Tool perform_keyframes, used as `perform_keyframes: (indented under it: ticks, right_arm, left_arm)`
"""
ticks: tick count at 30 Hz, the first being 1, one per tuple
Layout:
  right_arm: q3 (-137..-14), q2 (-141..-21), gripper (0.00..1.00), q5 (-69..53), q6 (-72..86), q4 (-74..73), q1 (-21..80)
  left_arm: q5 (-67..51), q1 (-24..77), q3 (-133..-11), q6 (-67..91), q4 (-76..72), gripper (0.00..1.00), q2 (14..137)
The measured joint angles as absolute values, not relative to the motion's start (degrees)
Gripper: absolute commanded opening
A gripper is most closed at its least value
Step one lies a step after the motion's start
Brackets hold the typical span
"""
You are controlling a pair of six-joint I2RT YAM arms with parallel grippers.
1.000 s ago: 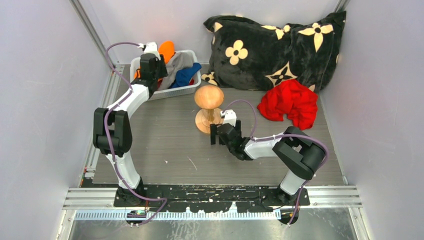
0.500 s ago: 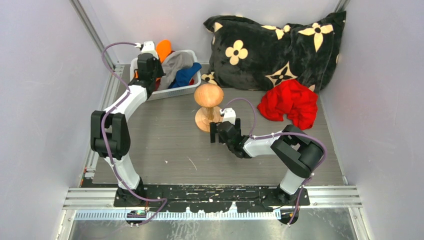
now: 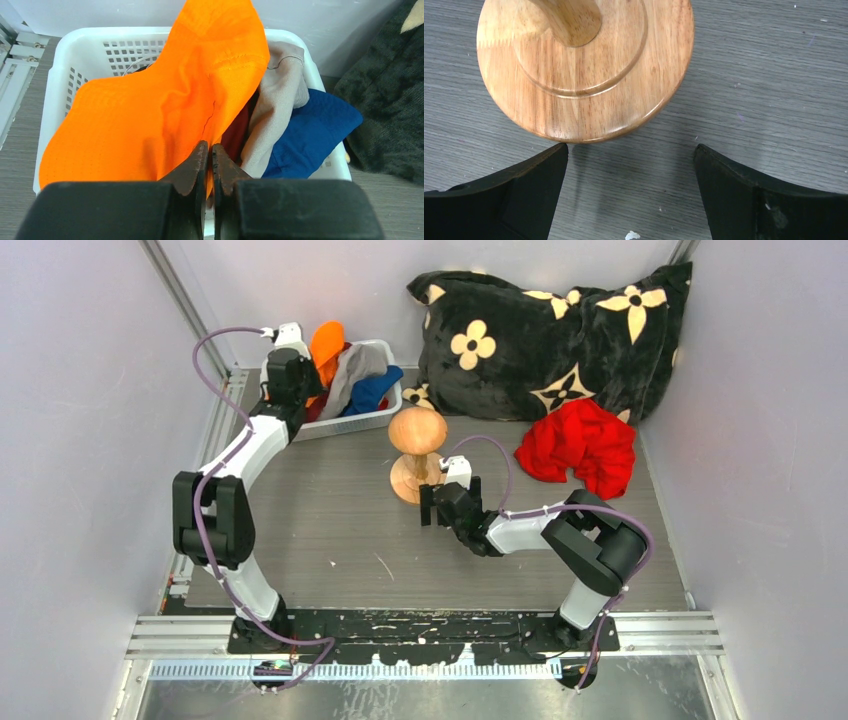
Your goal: Stack the hats
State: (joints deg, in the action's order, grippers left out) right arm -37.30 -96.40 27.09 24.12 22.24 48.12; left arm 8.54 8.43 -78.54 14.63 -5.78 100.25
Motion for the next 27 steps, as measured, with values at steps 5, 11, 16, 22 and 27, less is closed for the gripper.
perform_keyframes:
  ticks: [5, 11, 16, 22, 27]
  right_arm:
    - [-37.3, -96.4, 1.0, 27.1, 24.1, 22.2, 48.1]
    - [-37.1, -94.9, 1.0, 26.6, 24.4, 19.9, 47.9]
    - [-33.7, -85.3, 1.0, 25.6, 26.1, 8.8, 47.7]
    - [-36.1, -69.3, 1.0, 27.4, 25.6, -4.3, 47.7]
    - [-42.2, -64.8, 1.0, 30.3, 23.6, -9.5, 47.5]
  left_arm:
    - [8.6, 8.3, -78.2, 14.8, -6.0, 0.0, 99.9]
    - [8.2, 8.1, -78.3, 16.0, -5.2, 0.0, 99.3]
    - [5.1, 8.1, -83.7, 18.1, 0.3, 0.0, 96.8]
    - [-1.0, 8.1, -94.7, 21.6, 5.5, 0.0, 91.9]
    - [-7.7, 8.1, -104.0, 25.5, 8.9, 0.0, 89.8]
